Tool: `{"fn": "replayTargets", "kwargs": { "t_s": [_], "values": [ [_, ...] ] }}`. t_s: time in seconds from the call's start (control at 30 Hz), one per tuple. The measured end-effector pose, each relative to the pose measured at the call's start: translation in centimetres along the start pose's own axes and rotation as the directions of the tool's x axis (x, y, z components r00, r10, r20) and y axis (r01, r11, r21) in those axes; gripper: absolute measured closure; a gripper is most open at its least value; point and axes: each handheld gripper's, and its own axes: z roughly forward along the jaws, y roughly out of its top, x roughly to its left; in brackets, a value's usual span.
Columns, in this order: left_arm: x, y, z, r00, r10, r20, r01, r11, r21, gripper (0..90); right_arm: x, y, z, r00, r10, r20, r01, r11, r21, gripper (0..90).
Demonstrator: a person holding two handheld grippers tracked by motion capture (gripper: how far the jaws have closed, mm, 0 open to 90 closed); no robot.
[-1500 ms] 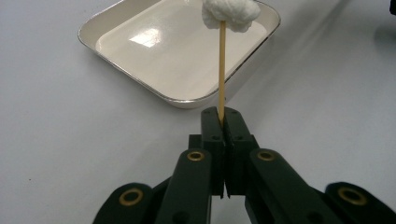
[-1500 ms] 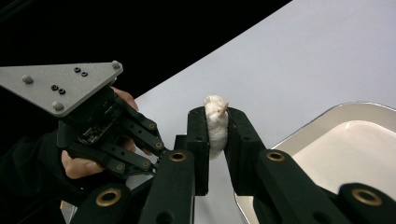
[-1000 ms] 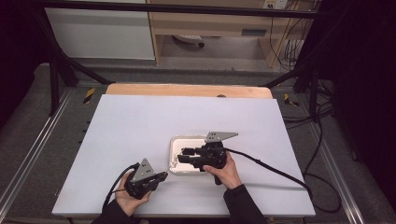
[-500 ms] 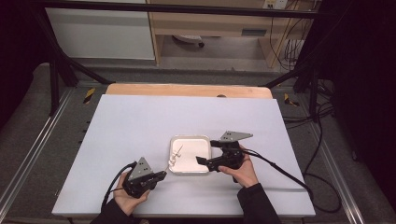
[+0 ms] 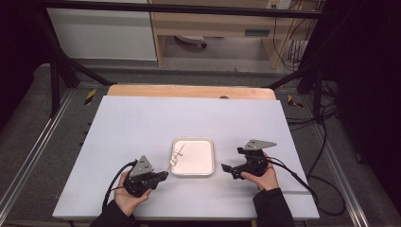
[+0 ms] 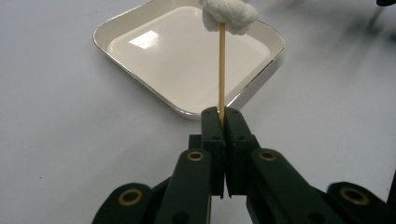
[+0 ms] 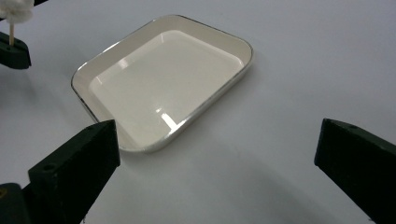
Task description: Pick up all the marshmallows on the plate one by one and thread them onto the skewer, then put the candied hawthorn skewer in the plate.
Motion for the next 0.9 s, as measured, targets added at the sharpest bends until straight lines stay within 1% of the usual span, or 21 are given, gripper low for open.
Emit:
{"fn": "replayTargets", "kwargs": {
  "t_s": [0.13,0.27,0.4,0.53,0.67,0.77,0.9],
  "values": [
    [0.2,0.5,-0.1,1.0,0.0,0.0,0.0,1.0,0.006,88.1,-0.8,-1.1,-0.9,0.9997,-0.004,0.022,0.004,1.0,0.008,0.8],
    [0.5,1.3,-0.1,1.0,-0.002,-0.003,0.002,0.9999,0.011,88.1,-1.2,-2.1,-1.4,0.9994,-0.007,0.035,0.007,1.0,0.015,0.8],
    [0.9,2.1,-0.1,1.0,-0.007,-0.004,0.007,0.9999,0.014,88.1,-1.6,-2.8,-2.0,0.999,0.006,0.044,-0.006,1.0,0.017,0.8],
    [1.0,2.8,0.1,0.9999,-0.014,-0.005,0.014,0.9997,0.021,88.1,-1.7,-3.2,-2.6,0.9988,0.005,0.048,-0.006,1.0,0.013,0.8],
    [1.3,3.5,0.8,0.9999,-0.012,-0.006,0.012,0.9993,0.037,88.1,-1.8,-3.6,-3.0,0.9985,0.007,0.055,-0.008,1.0,0.01,0.8],
    [1.4,3.9,1.5,0.9997,-0.022,-0.009,0.022,0.9986,0.048,88.1,-2.0,-3.8,-3.3,0.9977,0.007,0.067,-0.008,1.0,0.015,0.8],
    [1.6,4.3,2.5,0.9993,-0.03,-0.021,0.032,0.9971,0.069,88.1,-1.8,-4.0,-3.5,0.9973,-0.005,0.073,0.003,1.0,0.024,0.8]
  ]
}}
